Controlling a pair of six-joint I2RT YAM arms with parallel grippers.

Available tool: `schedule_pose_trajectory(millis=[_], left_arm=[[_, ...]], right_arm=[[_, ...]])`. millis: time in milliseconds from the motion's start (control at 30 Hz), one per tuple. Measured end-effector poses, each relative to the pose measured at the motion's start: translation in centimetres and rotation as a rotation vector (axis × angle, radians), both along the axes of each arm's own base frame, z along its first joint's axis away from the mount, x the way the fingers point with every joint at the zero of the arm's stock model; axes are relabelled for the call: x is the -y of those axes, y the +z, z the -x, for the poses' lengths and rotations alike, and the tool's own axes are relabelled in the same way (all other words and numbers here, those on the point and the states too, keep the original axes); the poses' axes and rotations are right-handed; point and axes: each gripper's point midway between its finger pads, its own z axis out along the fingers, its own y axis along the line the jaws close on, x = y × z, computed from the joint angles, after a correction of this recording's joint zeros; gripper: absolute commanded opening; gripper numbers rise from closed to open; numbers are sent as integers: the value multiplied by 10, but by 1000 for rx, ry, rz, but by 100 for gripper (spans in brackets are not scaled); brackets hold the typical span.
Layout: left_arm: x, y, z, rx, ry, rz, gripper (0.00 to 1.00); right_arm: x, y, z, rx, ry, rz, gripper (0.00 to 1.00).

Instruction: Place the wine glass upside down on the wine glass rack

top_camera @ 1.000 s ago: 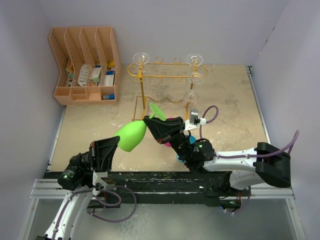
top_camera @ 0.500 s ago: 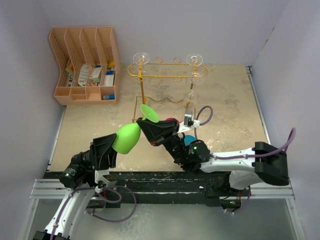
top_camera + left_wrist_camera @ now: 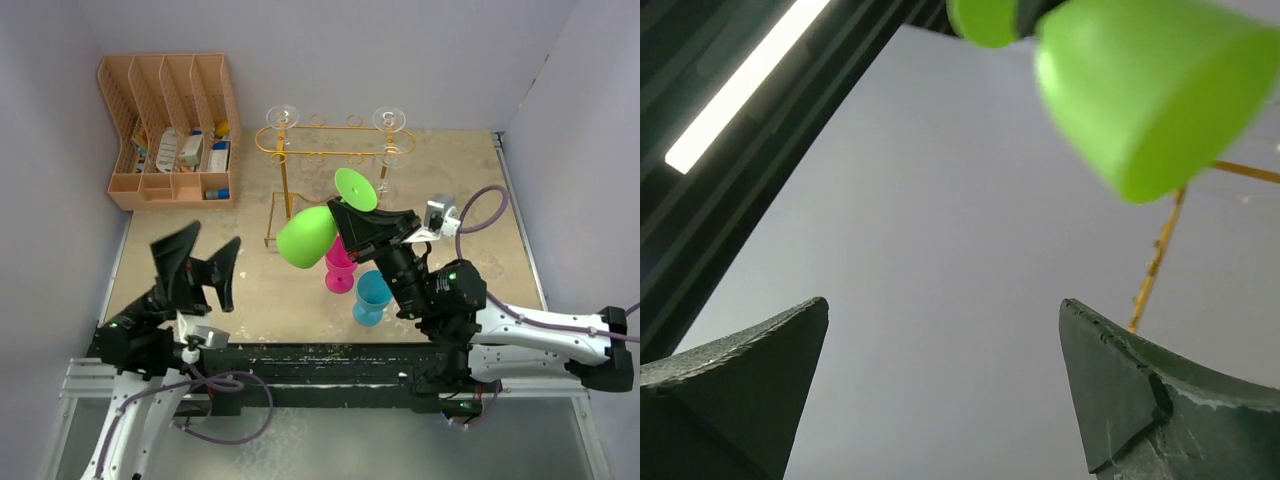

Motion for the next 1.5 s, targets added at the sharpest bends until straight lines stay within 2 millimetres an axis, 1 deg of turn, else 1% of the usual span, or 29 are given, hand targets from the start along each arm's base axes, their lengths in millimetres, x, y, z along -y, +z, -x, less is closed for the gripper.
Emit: schedule_pose_trajectory(millis=[67, 100, 167, 267, 333, 400, 433, 500, 600, 667, 767, 833, 967, 1067, 1167, 1300, 1500], left_arm=[[-10, 32, -4, -63, 54, 37, 100], [-17, 52, -5, -105, 86, 64, 100], [-28, 79, -10, -197, 137, 103, 100], [-43, 111, -28, -404, 215, 163, 100], [-53, 120, -42, -542, 267, 202, 100], [-60, 115, -56, -674, 318, 232, 100], [-64, 107, -63, -743, 344, 241, 100], [-68, 83, -74, -871, 392, 248, 100], [-75, 46, -84, -1033, 457, 253, 100], [-78, 29, -88, -1111, 489, 261, 100], [-80, 13, -90, -1191, 514, 282, 100], [-81, 8, -89, -1222, 520, 300, 100], [-82, 5, -86, -1242, 522, 316, 100], [-82, 5, -85, -1241, 524, 316, 100], [-83, 5, -85, -1239, 525, 317, 100], [-83, 4, -85, -1239, 525, 318, 100], [-84, 3, -83, -1237, 528, 321, 100]], right_arm=[[1, -1, -5, -20, -37, 84, 0], [2, -6, -8, -38, -57, 138, 0], [3, -20, -12, -60, -86, 225, 0], [9, -47, -20, -86, -149, 353, 0], [13, -61, -28, -96, -192, 430, 0], [17, -74, -42, -115, -242, 494, 0], [19, -80, -50, -126, -264, 521, 0], [25, -95, -73, -154, -317, 585, 0], [32, -111, -96, -190, -364, 658, 0], [33, -114, -106, -202, -378, 679, 0], [35, -112, -119, -209, -385, 689, 0], [37, -110, -124, -210, -391, 688, 0], [39, -108, -133, -215, -400, 691, 0], [35, -108, -139, -226, -406, 697, 0], [29, -112, -145, -239, -407, 721, 0], [26, -119, -149, -256, -412, 752, 0], [33, -127, -152, -288, -451, 768, 0]])
